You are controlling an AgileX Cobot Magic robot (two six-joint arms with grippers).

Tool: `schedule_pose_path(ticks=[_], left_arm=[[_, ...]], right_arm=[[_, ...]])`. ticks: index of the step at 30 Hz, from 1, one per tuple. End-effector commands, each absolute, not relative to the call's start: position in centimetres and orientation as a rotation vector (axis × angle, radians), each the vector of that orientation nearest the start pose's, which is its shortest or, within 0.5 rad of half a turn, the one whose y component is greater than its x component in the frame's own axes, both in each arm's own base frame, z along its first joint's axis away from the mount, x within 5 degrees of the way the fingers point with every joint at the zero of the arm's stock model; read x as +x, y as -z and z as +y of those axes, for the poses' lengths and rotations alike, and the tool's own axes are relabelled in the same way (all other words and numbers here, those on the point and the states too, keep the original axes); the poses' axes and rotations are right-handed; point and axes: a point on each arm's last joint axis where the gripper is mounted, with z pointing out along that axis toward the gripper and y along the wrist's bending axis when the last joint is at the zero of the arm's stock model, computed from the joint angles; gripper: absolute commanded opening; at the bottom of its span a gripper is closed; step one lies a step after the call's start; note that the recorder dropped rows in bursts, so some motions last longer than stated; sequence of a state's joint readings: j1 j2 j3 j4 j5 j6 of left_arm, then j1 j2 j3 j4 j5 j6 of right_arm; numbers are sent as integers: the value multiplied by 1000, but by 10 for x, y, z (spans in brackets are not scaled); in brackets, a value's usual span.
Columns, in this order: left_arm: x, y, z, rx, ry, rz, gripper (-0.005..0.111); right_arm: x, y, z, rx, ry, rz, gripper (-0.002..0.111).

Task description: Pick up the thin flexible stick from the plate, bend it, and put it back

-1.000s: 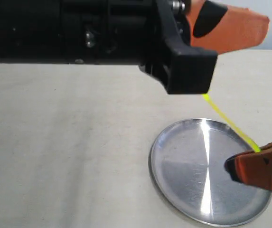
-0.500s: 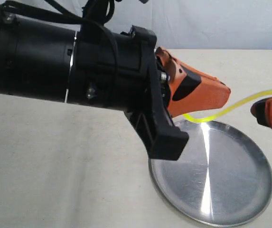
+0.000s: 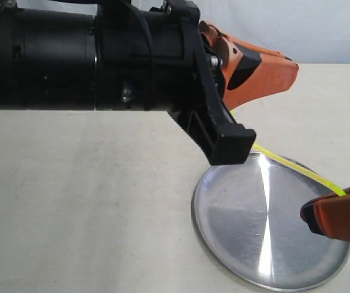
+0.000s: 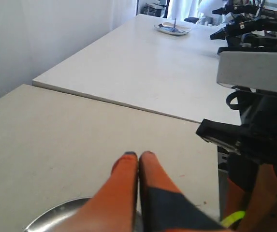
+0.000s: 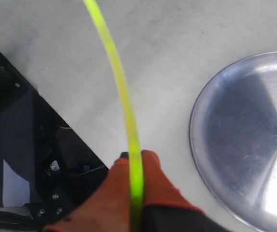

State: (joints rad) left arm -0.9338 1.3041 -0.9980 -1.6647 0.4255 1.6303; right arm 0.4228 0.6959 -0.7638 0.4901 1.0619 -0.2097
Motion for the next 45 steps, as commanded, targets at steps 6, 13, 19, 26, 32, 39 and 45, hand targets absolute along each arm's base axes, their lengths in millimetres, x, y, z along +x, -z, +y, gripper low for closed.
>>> schedule_pose_path(ticks=[6, 13, 19, 26, 32, 39, 45], left_arm=[[146, -357, -258, 1140, 968, 1489, 19], [138, -385, -243, 1062, 983, 1425, 53], [123, -412, -219, 1016, 963, 1335, 48], [118, -405, -207, 1096, 866, 1459, 30], [125, -387, -199, 1165, 684, 1637, 19], [123, -383, -199, 1158, 713, 1703, 19], [123, -384, -199, 1154, 712, 1700, 19]], right_arm=[[82, -328, 61, -583, -504, 2400, -1], [87, -316, 53, -555, -361, 2470, -1], [88, -292, 53, -551, -356, 2517, -1], [89, -285, 58, -639, -387, 2472, -1], [88, -285, 62, -757, -413, 2427, -1], [114, -269, 66, -799, -293, 2526, -1], [154, -237, 79, -828, -200, 2632, -1]])
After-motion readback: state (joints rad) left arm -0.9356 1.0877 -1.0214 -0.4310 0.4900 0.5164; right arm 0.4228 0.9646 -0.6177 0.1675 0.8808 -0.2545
